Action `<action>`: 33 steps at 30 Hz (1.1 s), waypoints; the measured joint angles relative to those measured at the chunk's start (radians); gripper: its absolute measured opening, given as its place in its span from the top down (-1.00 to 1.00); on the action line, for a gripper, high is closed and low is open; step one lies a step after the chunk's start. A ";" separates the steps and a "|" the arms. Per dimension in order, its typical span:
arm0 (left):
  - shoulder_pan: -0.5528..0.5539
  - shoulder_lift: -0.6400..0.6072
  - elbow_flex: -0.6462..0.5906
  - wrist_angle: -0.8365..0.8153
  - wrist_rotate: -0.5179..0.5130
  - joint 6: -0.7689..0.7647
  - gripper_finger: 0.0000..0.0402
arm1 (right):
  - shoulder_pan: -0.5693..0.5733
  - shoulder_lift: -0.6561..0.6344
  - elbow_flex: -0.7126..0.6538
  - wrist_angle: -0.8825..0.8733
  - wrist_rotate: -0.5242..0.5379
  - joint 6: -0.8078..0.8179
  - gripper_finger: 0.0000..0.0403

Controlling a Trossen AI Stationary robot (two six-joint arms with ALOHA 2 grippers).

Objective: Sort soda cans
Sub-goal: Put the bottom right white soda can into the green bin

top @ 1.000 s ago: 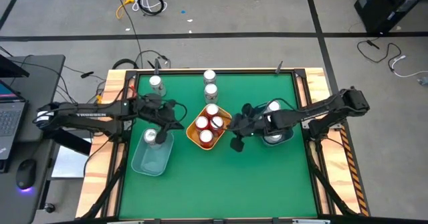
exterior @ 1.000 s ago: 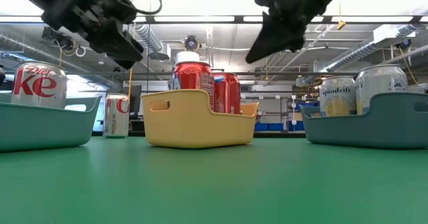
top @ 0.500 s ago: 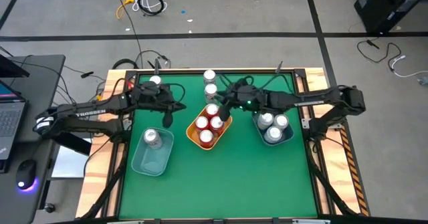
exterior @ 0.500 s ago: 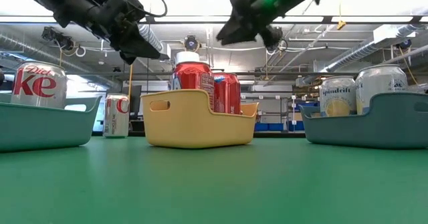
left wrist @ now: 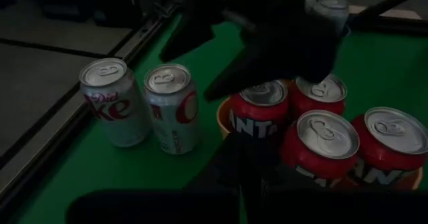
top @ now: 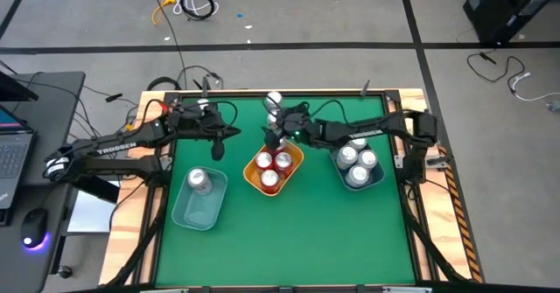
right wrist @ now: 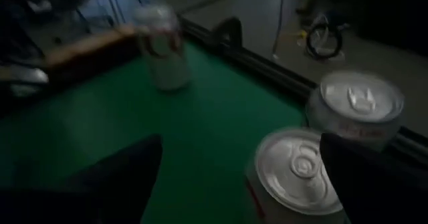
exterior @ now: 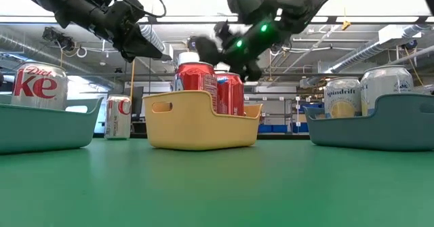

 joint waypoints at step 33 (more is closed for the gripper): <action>0.004 -0.020 0.000 -0.054 0.013 0.008 1.00 | -0.037 0.019 0.063 -0.088 0.009 -0.002 -0.66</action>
